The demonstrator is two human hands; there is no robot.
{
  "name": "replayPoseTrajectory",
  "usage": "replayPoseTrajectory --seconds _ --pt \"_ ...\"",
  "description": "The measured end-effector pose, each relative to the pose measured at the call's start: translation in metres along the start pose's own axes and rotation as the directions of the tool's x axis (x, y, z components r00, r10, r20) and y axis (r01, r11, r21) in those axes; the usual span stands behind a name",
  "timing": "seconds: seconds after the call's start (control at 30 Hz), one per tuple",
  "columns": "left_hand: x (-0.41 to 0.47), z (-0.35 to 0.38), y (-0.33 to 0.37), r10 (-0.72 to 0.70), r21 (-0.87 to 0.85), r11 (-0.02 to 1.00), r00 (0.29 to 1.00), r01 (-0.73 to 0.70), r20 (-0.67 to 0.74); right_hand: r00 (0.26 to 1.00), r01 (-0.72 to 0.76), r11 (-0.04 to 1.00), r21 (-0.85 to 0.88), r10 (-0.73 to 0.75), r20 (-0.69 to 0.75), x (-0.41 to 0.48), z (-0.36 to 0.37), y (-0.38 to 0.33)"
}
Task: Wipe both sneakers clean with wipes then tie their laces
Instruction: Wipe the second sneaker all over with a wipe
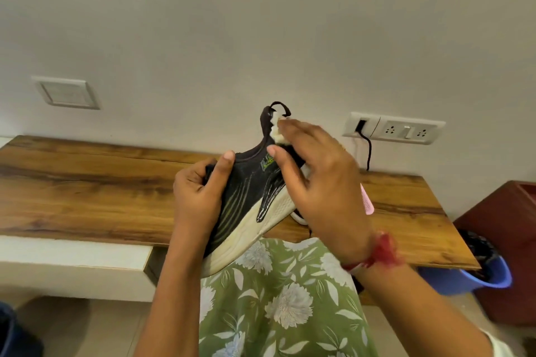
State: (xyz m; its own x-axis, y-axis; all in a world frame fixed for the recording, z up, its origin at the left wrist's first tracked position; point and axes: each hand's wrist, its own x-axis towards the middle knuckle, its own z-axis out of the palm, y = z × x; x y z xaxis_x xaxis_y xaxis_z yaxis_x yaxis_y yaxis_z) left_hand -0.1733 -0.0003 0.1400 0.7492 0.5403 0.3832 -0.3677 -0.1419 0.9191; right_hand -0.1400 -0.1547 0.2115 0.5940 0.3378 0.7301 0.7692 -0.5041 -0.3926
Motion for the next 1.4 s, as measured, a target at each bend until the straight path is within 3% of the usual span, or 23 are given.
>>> replayPoseTrajectory --seconds 0.1,0.17,0.23,0.43,0.47,0.53,0.6,0.63,0.7,0.8,0.87,0.93,1.07,1.2,1.4 --pt "-0.002 0.0 -0.002 -0.03 0.03 0.999 1.0 0.031 -0.008 0.99 0.116 0.978 -0.175 -0.129 -0.064 -0.012 0.011 0.005" --pt "-0.004 0.001 -0.004 -0.025 0.06 0.998 1.0 0.025 -0.013 0.971 0.211 0.905 -0.37 -0.237 -0.024 -0.018 0.017 0.012" --pt "-0.005 0.001 -0.005 -0.025 0.083 0.996 1.0 0.025 -0.004 0.956 0.272 0.854 -0.444 -0.292 0.026 -0.022 0.019 0.019" --pt "-0.007 0.008 -0.005 -0.033 0.087 0.996 0.999 0.033 -0.001 0.854 0.519 0.817 -0.25 -0.501 0.139 -0.038 0.027 0.018" --pt "-0.006 0.008 -0.006 -0.042 0.088 0.995 0.999 0.042 -0.005 0.88 0.473 0.869 -0.145 -0.458 0.126 -0.037 0.026 0.015" --pt "-0.004 0.007 -0.008 -0.053 0.107 0.993 0.999 0.052 0.003 0.976 0.196 0.966 0.17 -0.208 0.058 -0.026 0.015 0.011" --pt "-0.003 0.005 -0.009 -0.064 0.122 0.991 0.998 0.061 0.015 0.993 -0.07 0.899 0.432 0.105 -0.058 -0.005 0.0 0.013" --pt "-0.003 0.004 -0.008 -0.069 0.118 0.991 0.998 0.066 0.015 0.974 -0.11 0.885 0.452 0.186 -0.128 0.006 -0.006 0.017" --pt "-0.003 0.005 -0.007 -0.076 0.109 0.991 0.997 0.075 0.011 0.974 -0.116 0.94 0.321 0.171 -0.148 0.02 -0.009 0.02" --pt "-0.004 0.005 -0.006 -0.065 0.13 0.989 0.998 0.064 0.002 0.984 -0.142 0.985 0.098 0.129 0.126 0.018 -0.001 0.017" --pt "-0.006 0.005 -0.004 -0.002 0.178 0.984 1.0 -0.001 0.013 0.967 -0.17 0.985 -0.027 0.172 0.187 0.013 0.005 0.015" --pt "-0.007 0.006 -0.001 0.071 0.238 0.968 0.997 -0.075 0.023 0.974 -0.19 0.975 -0.118 0.203 0.102 0.012 0.01 0.01" --pt "-0.01 0.01 0.002 0.14 0.376 0.918 0.99 -0.126 -0.01 0.989 -0.141 0.966 -0.216 0.127 -0.075 0.015 0.022 0.005" --pt "-0.011 0.007 -0.004 0.148 0.372 0.919 0.989 -0.128 -0.024 0.998 -0.027 0.965 -0.26 0.012 -0.06 0.013 0.026 0.003" --pt "-0.013 0.004 -0.009 0.128 0.408 0.906 0.992 -0.111 -0.014 0.951 0.308 0.886 -0.347 -0.298 0.083 0.005 0.025 0.022"
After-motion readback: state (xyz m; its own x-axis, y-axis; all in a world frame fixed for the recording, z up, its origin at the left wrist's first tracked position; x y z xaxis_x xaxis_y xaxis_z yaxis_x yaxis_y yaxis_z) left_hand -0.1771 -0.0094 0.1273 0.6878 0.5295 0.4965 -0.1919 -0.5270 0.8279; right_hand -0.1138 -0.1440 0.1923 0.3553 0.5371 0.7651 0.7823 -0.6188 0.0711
